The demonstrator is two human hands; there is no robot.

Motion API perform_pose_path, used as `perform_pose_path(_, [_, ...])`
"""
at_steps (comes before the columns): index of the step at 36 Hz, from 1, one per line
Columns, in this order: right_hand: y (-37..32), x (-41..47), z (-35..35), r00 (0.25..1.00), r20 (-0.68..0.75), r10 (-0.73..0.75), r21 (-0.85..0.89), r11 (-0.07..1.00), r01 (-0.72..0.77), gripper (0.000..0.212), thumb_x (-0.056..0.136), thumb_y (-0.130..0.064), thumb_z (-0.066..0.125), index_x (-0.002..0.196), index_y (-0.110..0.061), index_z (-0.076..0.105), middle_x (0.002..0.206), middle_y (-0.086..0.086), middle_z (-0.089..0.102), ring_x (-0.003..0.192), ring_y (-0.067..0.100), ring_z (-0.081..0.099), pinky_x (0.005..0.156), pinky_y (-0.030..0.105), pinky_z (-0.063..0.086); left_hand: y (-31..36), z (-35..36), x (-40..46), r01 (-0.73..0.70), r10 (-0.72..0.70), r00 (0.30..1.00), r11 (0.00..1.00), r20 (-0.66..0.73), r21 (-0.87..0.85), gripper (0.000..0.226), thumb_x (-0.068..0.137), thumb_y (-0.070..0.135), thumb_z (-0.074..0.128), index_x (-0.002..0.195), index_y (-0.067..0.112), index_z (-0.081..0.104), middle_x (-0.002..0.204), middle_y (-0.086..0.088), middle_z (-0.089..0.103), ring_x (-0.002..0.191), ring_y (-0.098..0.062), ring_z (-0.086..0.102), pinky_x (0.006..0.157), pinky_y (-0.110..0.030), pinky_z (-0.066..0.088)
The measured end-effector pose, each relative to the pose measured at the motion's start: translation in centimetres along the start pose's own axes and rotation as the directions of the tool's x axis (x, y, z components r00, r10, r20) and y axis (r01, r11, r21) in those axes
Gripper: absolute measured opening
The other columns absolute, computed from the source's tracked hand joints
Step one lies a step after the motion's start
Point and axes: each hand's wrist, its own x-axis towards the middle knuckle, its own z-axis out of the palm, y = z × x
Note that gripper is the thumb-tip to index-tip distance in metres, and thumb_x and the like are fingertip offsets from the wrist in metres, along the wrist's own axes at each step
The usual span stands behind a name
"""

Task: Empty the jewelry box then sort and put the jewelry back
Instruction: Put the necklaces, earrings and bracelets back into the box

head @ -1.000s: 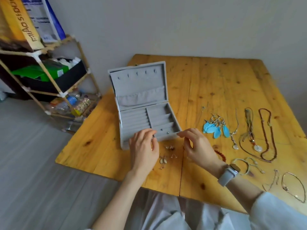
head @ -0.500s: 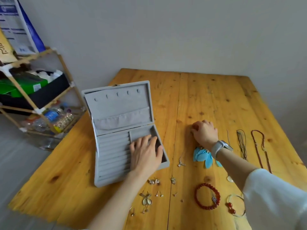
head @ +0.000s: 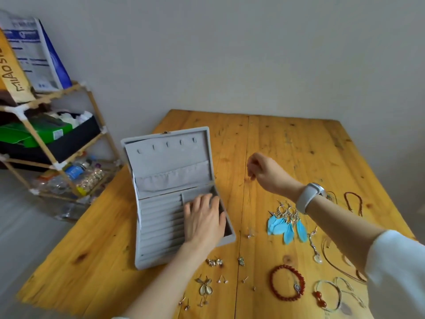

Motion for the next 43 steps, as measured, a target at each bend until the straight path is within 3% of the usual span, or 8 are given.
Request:
perform_pose_path(4, [-4.4,0.4,-0.8,0.994,0.018,-0.106,0.132,0.986,0.103,0.017,0.093,0.0,0.04,0.083,-0.011,0.048,0.069,0.001,0.054,0.063,0.015,0.052,0.062,0.025,0.047,-0.6,-1.8,2.0,0.023,-0.048,0.997,0.925,-0.058,-0.379,0.039,0.093,0.029,0.05,0.13,0.017,0.049,0.131,0.002,0.05,0.121,-0.014,0.045,0.096,-0.02,0.029])
perform_pose_path(8, [-8.3,1.9,-0.9,0.988,0.001,-0.153,0.276,0.95,0.147,0.019,0.091,0.006,0.038,0.087,-0.008,0.051,0.066,0.003,0.053,0.054,0.009,0.054,0.047,0.011,0.04,-1.8,-5.0,4.4,0.165,-0.149,0.984,0.583,0.095,-0.796,0.032,0.09,0.015,0.056,0.122,0.015,0.052,0.113,0.002,0.057,0.11,-0.015,0.054,0.091,-0.024,0.04])
perform_pose_path(10, [-10.1,3.1,-0.5,0.987,-0.011,-0.158,0.337,0.929,0.152,0.024,0.092,0.005,0.037,0.083,-0.012,0.051,0.064,0.002,0.052,0.048,0.0,0.054,0.044,0.011,0.038,-2.7,-6.3,5.2,0.161,-0.169,0.982,0.525,0.084,-0.836,0.033,0.089,0.009,0.057,0.121,0.014,0.052,0.111,0.0,0.059,0.107,-0.018,0.056,0.091,-0.025,0.042])
perform_pose_path(17, [-14.5,7.5,2.1,0.996,0.038,-0.078,0.561,0.827,0.044,0.03,0.093,0.002,0.033,0.078,-0.016,0.053,0.067,0.002,0.051,0.056,0.01,0.059,0.049,0.012,0.043,-8.9,-7.7,4.7,0.125,-0.323,0.902,0.828,-0.285,-0.546,0.028,0.086,0.008,0.058,0.113,0.009,0.06,0.111,-0.004,0.056,0.106,-0.021,0.053,0.086,-0.023,0.037])
perform_pose_path(21, [-16.3,9.3,4.3,0.993,0.075,-0.088,0.637,0.771,0.02,0.031,0.093,0.004,0.034,0.076,-0.013,0.054,0.068,0.005,0.049,0.062,0.019,0.057,0.061,0.019,0.049,-12.8,-8.0,4.1,0.21,-0.462,0.768,0.836,-0.443,-0.508,0.035,0.081,0.01,0.065,0.114,0.007,0.055,0.111,-0.01,0.048,0.103,-0.028,0.05,0.082,-0.027,0.036])
perform_pose_path(28, [-19.2,10.7,6.0,0.979,0.109,-0.171,0.653,0.755,0.059,0.028,0.09,0.004,0.038,0.079,-0.013,0.057,0.07,0.003,0.052,0.063,0.015,0.057,0.062,0.02,0.048,-17.2,-8.1,6.1,0.17,-0.474,0.854,0.644,-0.215,-0.746,0.064,0.09,0.021,0.057,0.144,0.018,0.024,0.144,-0.006,0.037,0.13,-0.018,0.038,0.106,-0.037,0.035])
perform_pose_path(35, [-19.1,11.0,7.8,0.967,0.106,-0.23,0.592,0.796,0.124,0.024,0.088,0.003,0.046,0.077,-0.015,0.058,0.071,0.002,0.054,0.061,0.011,0.054,0.062,0.018,0.048,-17.9,-8.0,7.0,0.07,-0.39,0.889,0.633,-0.241,-0.771,0.043,0.093,0.013,0.052,0.134,0.022,0.043,0.101,0.017,0.054,0.085,0.009,0.052,0.071,-0.002,0.04])
perform_pose_path(43, [-16.0,11.0,10.9,0.935,0.049,-0.35,0.224,0.916,0.332,0.028,0.085,0.003,0.05,0.074,-0.021,0.058,0.076,-0.005,0.058,0.068,0.011,0.052,0.065,0.017,0.042,-17.6,-7.3,7.3,0.078,-0.434,0.856,0.646,-0.282,-0.759,0.032,0.092,0.012,0.052,0.124,0.017,0.051,0.093,0.01,0.058,0.082,-0.002,0.057,0.073,-0.018,0.045])
